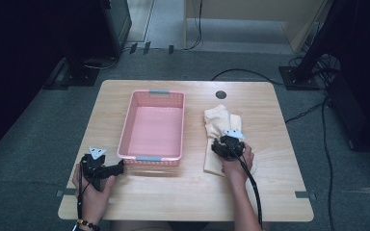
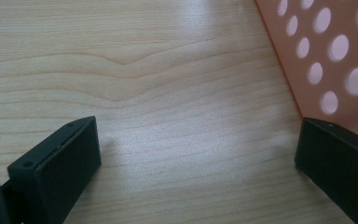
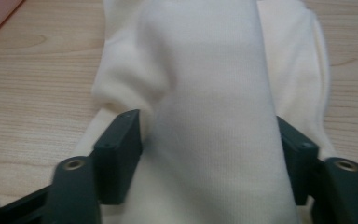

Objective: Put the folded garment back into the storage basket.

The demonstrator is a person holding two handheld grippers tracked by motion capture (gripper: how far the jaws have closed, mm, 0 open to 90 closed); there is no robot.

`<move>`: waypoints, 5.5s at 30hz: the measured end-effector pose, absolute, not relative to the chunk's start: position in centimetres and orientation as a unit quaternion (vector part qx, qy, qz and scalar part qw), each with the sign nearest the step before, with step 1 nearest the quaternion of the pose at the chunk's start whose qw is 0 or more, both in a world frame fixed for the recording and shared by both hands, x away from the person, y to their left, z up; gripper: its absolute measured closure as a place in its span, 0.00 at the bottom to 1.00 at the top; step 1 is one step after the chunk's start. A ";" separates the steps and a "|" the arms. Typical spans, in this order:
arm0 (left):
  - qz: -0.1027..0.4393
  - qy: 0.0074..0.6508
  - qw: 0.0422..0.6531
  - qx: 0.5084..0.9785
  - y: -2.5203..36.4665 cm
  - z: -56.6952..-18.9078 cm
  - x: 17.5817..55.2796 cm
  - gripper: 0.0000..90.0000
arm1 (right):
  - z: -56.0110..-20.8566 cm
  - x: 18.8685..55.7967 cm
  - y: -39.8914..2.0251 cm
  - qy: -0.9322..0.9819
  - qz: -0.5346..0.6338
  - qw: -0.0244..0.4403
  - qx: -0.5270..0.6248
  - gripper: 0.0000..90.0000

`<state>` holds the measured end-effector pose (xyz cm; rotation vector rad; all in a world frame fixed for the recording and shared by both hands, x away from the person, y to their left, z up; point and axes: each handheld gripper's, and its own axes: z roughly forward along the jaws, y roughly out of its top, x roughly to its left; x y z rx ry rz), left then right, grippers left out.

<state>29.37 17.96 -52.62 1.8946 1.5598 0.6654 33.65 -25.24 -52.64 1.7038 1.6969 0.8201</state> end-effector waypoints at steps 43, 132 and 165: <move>0.250 0.586 0.295 0.712 18.0 -52.6 29.4 0.00 | -48.4 32.0 -25.9 0.591 0.360 0.312 0.651 0.74; 0.249 0.586 0.296 0.712 18.0 -52.7 28.3 0.00 | -42.8 37.7 -4.9 0.681 0.374 0.204 0.596 0.73; 0.249 0.586 0.296 0.712 18.0 -52.6 28.3 0.00 | -45.9 40.1 -2.9 0.694 0.365 0.171 0.596 0.51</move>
